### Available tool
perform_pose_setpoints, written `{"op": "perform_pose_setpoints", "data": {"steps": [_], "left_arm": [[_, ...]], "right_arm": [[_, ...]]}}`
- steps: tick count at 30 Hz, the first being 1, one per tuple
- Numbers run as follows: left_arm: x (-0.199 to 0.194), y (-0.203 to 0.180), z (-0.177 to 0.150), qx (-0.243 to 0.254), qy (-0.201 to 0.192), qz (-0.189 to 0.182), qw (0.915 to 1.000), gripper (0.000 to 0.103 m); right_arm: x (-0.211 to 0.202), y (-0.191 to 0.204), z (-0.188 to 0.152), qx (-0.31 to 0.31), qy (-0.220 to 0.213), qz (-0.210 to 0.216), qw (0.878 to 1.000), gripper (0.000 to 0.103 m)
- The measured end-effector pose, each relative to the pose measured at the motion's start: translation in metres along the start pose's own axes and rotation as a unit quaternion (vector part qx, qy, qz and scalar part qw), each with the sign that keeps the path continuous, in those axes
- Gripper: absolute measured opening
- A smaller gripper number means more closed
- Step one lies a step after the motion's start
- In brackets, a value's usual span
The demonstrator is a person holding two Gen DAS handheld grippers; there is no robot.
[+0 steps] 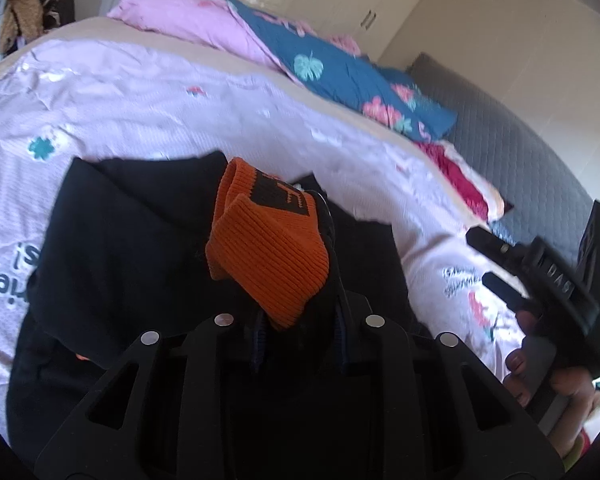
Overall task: Fold small clothes
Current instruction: 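Lay the orange cuff across the shirt body and open the left gripper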
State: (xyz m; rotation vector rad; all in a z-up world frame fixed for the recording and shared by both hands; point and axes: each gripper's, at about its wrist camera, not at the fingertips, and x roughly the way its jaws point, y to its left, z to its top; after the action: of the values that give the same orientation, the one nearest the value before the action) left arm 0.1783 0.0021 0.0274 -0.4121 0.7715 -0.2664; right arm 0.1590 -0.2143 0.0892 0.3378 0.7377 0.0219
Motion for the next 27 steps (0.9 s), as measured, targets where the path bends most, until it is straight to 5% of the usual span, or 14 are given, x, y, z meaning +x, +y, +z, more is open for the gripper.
{"op": "perform_pose_setpoints", "data": {"steps": [5, 9, 15, 20, 23, 27], "left_arm": [[0.013, -0.004, -0.008, 0.013, 0.028, -0.008, 0.9995, 0.025], [0.019, -0.016, -0.014, 0.051, 0.052, -0.025, 0.9971, 0.052], [0.006, -0.014, -0.006, 0.054, 0.041, -0.036, 0.9970, 0.074], [-0.012, 0.029, 0.016, 0.014, 0.006, 0.048, 0.9987, 0.084], [-0.026, 0.064, 0.025, -0.027, -0.007, 0.096, 0.9950, 0.084], [-0.050, 0.107, 0.032, -0.089, -0.027, 0.107, 0.9899, 0.085]], "right_arm": [[0.004, -0.004, -0.003, 0.005, 0.010, -0.007, 1.000, 0.099], [0.008, -0.007, -0.005, 0.007, 0.019, -0.015, 1.000, 0.099], [0.019, -0.012, -0.013, 0.002, 0.057, -0.005, 0.998, 0.099], [0.032, 0.005, -0.034, -0.050, 0.112, 0.029, 0.992, 0.097], [0.040, 0.014, -0.048, -0.071, 0.139, 0.035, 0.987, 0.077], [0.054, 0.021, -0.065, -0.091, 0.155, 0.032, 0.983, 0.067]]}}
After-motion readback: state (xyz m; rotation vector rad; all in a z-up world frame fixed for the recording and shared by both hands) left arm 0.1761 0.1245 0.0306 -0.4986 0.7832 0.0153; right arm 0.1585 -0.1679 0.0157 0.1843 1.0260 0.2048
